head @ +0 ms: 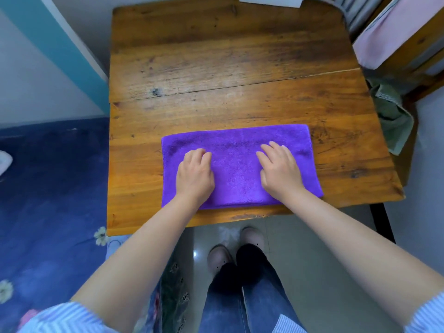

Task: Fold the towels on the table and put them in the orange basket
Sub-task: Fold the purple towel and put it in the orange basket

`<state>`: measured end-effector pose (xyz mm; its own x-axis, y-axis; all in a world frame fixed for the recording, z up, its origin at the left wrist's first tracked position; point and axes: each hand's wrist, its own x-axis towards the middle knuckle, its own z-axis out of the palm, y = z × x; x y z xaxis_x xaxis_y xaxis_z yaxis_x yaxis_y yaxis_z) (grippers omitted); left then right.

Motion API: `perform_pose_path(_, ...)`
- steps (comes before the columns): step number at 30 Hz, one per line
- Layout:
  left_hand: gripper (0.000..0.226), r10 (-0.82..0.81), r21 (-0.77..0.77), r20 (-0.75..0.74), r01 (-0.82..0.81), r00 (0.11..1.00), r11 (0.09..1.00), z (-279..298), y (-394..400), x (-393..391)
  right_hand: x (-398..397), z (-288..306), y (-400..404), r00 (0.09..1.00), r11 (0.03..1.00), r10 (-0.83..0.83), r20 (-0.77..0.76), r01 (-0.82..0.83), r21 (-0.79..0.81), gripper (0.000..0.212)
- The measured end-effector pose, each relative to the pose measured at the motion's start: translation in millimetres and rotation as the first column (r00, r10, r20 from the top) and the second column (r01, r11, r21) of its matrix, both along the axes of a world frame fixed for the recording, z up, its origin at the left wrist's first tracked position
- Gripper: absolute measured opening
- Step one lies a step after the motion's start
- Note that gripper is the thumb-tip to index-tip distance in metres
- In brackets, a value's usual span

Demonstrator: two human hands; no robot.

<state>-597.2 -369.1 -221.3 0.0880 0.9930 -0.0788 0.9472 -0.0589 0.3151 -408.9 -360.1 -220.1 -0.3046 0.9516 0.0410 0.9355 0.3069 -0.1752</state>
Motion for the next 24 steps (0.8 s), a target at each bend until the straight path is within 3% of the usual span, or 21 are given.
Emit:
perform_pose_path(3,0.048,0.022,-0.057,-0.027,-0.023,0.999,0.998,-17,22,13,-25,-16,25,0.999,0.974,-0.028,0.027,0.033,-0.225,0.05)
perform_pose_path(9,0.052,-0.089,-0.124,-0.13,0.073,0.988,0.99,-49,41,-3,-41,-42,49,0.995,0.961,0.045,0.094,-0.018,-0.277,0.051)
perform_pose_path(12,0.056,-0.061,-0.125,-0.144,0.043,0.988,0.991,-56,45,-17,-30,-48,54,0.994,0.957,0.05,0.099,-0.02,-0.288,0.051)
perform_pose_path(20,0.063,0.242,-0.157,-0.144,-0.264,0.959,0.952,-56,44,-49,32,-47,57,0.965,0.932,-0.247,0.089,0.262,-0.25,0.053)
perform_pose_path(24,0.064,0.252,-0.165,-0.128,-0.271,0.959,0.948,-55,44,-50,50,-43,57,0.927,0.89,-0.37,0.07,0.375,-0.26,0.053)
